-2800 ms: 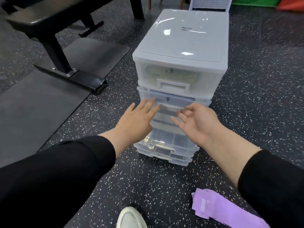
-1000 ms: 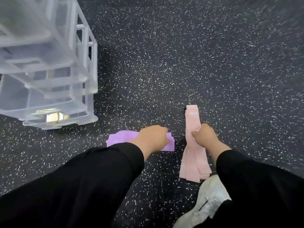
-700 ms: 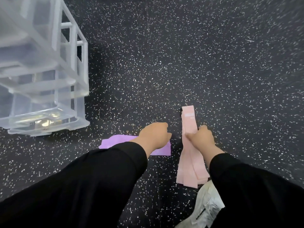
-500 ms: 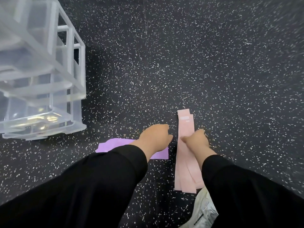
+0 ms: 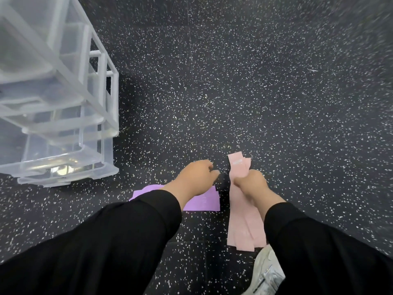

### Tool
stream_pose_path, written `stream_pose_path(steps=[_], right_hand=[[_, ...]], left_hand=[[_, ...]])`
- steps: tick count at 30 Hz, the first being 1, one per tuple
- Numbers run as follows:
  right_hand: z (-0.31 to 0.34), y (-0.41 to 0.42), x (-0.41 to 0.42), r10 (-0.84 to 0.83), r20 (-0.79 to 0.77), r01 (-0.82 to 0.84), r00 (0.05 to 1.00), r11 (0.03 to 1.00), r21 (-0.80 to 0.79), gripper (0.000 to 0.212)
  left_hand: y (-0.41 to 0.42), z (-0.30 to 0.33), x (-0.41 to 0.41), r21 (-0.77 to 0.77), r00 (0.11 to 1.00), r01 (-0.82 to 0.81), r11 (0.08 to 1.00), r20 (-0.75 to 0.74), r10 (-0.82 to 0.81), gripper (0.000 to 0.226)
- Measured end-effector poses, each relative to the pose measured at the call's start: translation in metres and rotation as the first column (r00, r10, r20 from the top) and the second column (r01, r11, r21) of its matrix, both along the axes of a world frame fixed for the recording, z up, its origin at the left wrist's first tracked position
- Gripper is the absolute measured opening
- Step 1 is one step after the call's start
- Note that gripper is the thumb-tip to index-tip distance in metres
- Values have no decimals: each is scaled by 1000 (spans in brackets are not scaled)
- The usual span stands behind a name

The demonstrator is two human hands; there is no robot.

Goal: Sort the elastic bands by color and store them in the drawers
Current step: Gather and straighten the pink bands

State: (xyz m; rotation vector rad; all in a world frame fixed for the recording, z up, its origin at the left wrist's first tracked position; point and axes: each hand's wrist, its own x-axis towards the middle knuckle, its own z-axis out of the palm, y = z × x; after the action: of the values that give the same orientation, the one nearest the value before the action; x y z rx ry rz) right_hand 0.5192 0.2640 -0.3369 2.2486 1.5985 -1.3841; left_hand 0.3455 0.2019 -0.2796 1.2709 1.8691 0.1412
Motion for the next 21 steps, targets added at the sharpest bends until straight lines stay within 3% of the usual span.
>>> stream_pose_path(steps=[4,8,12,14,21], right_hand=[[24,0,5,48,-29,-47,998,999,6,29],[57,-5,1,17,-174,-7,985,998,57,58],[91,-14,-9,-17,-347,43,938,997,68,36],[120,-20,-22,-2,-438,49,899,994,98,22],[233,-45,-82,202,-643,-77,739,973,217,25]], left_hand=[[-14,21,-8,24,1000,-11,1000,22,10,37],[-37,38,-13,37,999,-10,999,42,8,39],[-57,58,-9,89,997,-12,996,83,4,40],[-60,77,-7,141,992,-42,989,120,25,28],[-66,169,-21,226,842,-439,870,442,310,45]])
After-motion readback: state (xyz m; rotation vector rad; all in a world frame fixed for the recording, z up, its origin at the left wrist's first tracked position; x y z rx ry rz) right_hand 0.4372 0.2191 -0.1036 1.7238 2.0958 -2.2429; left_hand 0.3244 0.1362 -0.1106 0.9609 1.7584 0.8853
